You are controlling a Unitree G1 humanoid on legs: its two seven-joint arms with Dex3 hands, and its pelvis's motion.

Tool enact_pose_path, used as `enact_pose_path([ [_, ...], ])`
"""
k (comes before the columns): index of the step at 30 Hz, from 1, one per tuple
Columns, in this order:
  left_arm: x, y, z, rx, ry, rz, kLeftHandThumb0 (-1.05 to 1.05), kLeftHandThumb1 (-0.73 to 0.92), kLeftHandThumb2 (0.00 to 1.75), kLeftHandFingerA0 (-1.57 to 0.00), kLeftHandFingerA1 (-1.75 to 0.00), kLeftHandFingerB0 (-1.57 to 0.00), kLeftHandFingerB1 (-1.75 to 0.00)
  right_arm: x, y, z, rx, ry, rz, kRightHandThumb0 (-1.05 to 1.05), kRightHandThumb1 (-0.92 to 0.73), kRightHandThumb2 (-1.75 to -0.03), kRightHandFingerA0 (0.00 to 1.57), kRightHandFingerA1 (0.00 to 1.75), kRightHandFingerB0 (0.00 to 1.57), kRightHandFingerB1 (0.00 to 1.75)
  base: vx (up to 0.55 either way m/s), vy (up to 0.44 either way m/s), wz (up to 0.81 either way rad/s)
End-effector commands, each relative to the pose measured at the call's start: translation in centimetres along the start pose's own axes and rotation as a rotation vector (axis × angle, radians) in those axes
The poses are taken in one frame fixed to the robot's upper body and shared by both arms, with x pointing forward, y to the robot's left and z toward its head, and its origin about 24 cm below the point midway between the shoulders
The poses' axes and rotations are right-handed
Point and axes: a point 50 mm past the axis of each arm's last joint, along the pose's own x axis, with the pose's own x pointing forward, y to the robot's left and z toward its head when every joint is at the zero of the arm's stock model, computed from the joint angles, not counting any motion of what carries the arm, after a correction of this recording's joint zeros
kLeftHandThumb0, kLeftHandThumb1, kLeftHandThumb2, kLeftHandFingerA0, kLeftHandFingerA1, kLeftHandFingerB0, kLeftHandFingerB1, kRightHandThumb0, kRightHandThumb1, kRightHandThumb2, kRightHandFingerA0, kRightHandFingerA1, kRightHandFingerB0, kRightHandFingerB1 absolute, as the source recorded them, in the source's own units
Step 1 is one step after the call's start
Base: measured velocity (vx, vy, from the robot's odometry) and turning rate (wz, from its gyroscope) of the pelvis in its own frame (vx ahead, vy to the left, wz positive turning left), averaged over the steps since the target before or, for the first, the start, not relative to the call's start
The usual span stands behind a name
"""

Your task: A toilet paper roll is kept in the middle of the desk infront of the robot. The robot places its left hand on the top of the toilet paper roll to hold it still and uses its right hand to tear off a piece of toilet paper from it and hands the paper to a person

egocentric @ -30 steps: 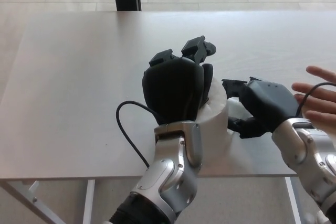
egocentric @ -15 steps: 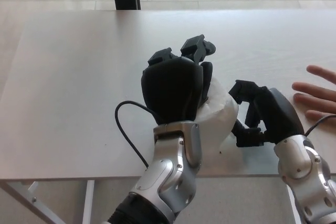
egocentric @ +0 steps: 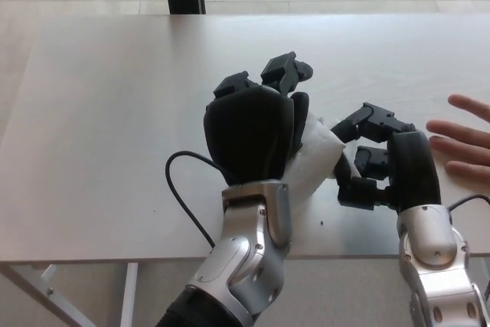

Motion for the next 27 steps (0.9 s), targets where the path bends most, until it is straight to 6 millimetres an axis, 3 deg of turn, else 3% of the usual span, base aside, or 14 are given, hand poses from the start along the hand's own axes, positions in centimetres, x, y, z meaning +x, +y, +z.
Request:
enact_pose_path([
  [1,-2.5,-1.2,-3.7,0.067,0.102,-0.121,-0.29,0.49,0.8,-0.73,-0.93,-0.64,-0.76,-1.3,-0.5,0.5,0.447,0.078,-0.107,-0.17,-0.37,-1.4,1.05,1.75,0.86,1.66,0.0,0.0,0.0],
  [4,-2.6,-1.3,-3.9,0.079,0.1,-0.119,-0.29,0.49,0.81,-0.76,-0.94,-0.67,-0.75,-1.4,-0.7,1.1,0.602,0.111,-0.167,-0.14,-0.4,-1.41,0.97,1.75,0.74,1.66,0.0,0.0,0.0],
  [11,-2.5,-1.1,-4.1,0.08,0.103,-0.112,-0.31,0.51,0.76,-0.77,-0.96,-0.68,-0.75,-1.1,-1.0,2.1,0.724,0.11,-0.185,-0.13,-0.38,-1.51,0.93,1.75,0.72,1.66,0.0,0.0,0.0],
  [16,-2.3,-0.9,-4.1,0.074,0.1,-0.119,-0.32,0.55,0.76,-0.73,-0.93,-0.64,-0.76,-0.9,-1.1,2.5,0.693,0.106,-0.146,-0.14,-0.35,-1.5,1.01,1.75,0.78,1.68,0.0,0.0,0.0],
  [27,-2.2,-0.9,-4.1,0.071,0.099,-0.109,-0.31,0.52,0.77,-0.77,-0.93,-0.67,-0.76,-1.0,-0.4,2.8,0.715,0.128,-0.136,-0.13,-0.32,-1.48,1.02,1.75,0.73,1.67,0.0,0.0,0.0],
])
